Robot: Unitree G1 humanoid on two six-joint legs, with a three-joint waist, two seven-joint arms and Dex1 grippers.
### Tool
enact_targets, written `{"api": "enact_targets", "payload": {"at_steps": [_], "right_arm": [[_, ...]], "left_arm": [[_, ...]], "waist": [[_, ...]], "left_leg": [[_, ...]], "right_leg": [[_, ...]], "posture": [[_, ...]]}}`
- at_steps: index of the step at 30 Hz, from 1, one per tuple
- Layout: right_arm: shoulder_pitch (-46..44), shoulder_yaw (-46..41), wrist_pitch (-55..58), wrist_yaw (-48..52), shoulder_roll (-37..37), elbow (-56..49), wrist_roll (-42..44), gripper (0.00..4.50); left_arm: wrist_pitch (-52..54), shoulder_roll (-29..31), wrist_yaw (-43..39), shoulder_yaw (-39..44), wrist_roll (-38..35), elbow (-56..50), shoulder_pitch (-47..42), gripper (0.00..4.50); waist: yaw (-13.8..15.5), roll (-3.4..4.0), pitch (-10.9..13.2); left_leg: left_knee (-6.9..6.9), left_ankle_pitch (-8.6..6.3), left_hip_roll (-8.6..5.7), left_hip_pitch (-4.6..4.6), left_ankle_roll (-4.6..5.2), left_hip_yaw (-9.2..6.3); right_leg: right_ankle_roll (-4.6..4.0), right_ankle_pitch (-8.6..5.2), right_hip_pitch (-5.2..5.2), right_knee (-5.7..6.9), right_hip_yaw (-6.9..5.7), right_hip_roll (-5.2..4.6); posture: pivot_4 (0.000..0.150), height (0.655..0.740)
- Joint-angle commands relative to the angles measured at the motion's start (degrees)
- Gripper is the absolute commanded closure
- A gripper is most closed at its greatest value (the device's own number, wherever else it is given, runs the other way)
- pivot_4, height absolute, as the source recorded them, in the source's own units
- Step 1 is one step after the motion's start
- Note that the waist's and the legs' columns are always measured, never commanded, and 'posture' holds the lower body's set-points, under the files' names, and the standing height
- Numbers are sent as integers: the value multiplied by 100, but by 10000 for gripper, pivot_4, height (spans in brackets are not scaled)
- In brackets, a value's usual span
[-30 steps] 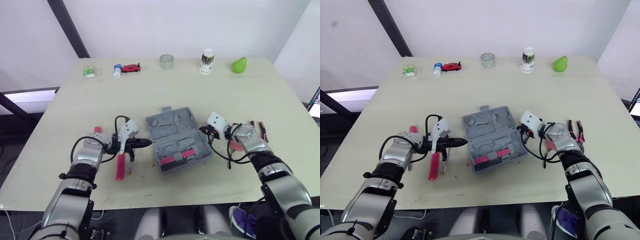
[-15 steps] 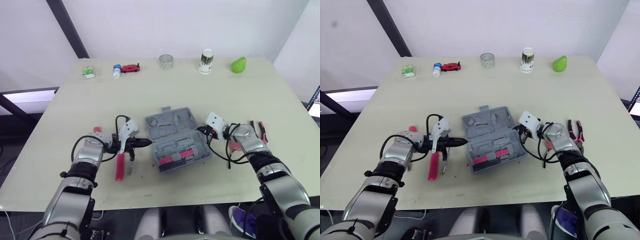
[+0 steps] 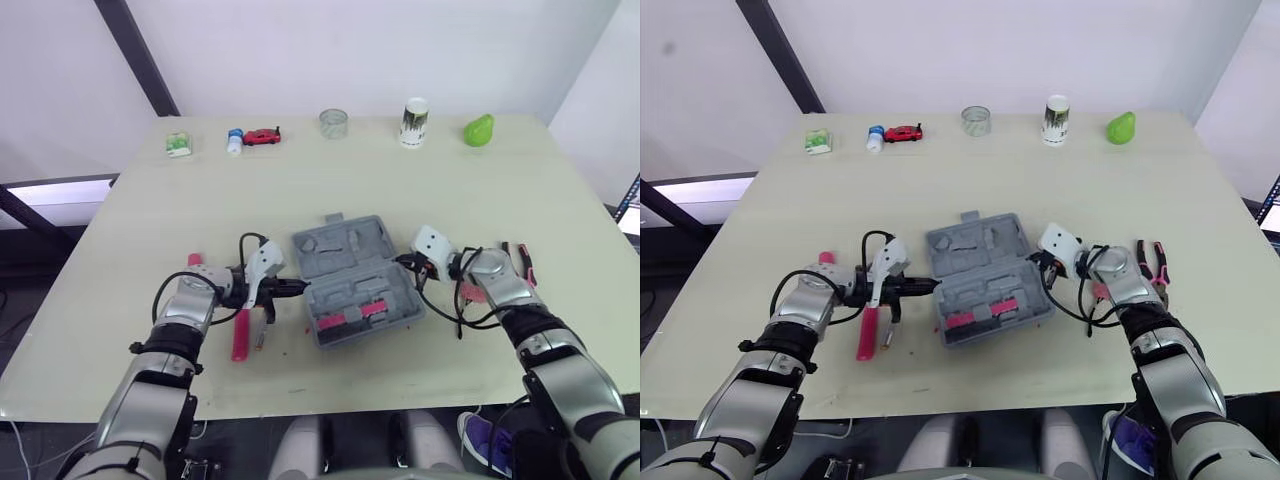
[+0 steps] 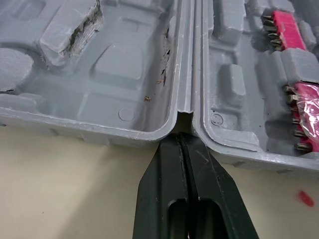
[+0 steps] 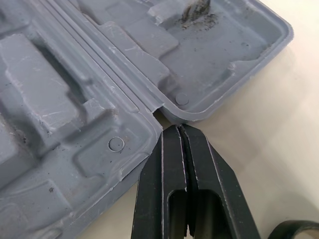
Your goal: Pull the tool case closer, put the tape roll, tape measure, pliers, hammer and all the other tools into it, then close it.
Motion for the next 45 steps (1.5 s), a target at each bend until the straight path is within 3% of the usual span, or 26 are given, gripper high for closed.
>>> {"api": "enact_targets", "payload": {"at_steps": [1,13,31,45], "right_arm": [[146,41,161,336,10,-545,158,45000],[710,75,755,765,-276,-1671,282,45000],[2383,90,2346,1001,-843,-4448,786,45000],[3006,21,2841,834,-1088,-5233,1026,45000]], "left_arm": [[-69,-92,-72,-36,-22,-103,-90,44665],[47,-205,-279,-227,55,-442,-110,44665],[233,188,-922,-651,213,-1393,417,44665],[566,390,-968,-695,152,-2124,898,44665]], "waist": [[1,0,0],[32,0,0],[46,0,0],[121,-1,0]], "left_leg": [[0,0,0,0,0,0],[0,-3,-1,-1,5,-1],[0,-12,-1,-1,20,-5],[2,-15,-1,0,26,-6]], "right_leg": [[0,0,0,0,0,0],[0,0,0,-1,0,0],[0,0,1,-2,-1,2],[0,0,2,-1,-1,4]], "posture": [[1500,7400],[1500,7400],[1500,7400],[1500,7400]]}}
